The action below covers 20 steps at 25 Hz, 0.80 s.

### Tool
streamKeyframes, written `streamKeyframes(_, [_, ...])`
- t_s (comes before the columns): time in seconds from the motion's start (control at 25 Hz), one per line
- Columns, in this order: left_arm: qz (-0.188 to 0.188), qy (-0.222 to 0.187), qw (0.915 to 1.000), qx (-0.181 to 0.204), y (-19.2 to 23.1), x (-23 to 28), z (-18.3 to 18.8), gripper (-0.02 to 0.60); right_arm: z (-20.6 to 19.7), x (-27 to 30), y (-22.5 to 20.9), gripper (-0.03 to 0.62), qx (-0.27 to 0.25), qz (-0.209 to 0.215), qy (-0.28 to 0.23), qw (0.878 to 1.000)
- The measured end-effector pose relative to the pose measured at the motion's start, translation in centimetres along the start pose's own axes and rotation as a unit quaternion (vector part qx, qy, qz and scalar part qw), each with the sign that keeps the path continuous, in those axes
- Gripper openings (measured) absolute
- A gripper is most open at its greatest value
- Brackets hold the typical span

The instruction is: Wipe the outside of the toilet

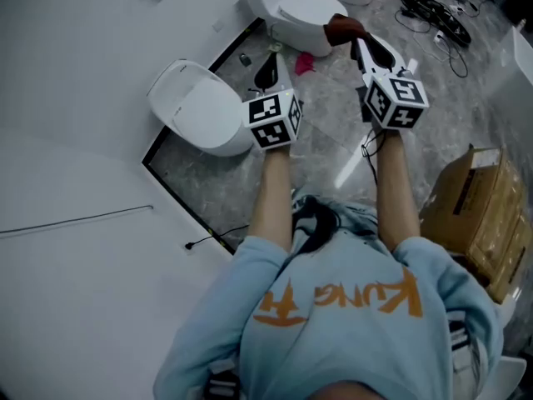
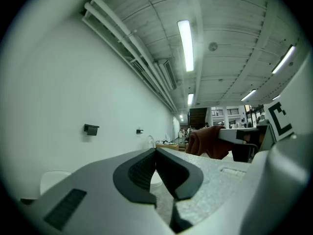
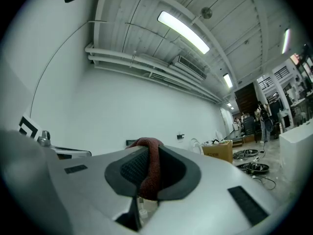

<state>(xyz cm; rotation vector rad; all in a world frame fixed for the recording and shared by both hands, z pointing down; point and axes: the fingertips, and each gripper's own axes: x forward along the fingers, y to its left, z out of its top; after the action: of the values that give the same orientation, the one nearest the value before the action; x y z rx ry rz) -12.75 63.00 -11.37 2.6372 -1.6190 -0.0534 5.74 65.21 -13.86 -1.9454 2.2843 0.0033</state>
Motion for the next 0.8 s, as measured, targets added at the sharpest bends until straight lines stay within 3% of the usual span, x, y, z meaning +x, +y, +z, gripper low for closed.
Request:
streamKeyframes(0.44, [0.03,-0.001,0.9995,-0.01,3.9,3.2,-0.2,-0.002,-0.7,3.0,-2.3,0.046,0.001,-0.002,0.01,1.0])
streamKeyframes(0.8, [0.006,0.014,0.9999,-0.007,6.1,12.1,-2.8,-0.002,-2.9,9.3,-6.2,0.046,-0.009,-0.02,0.024,0.999])
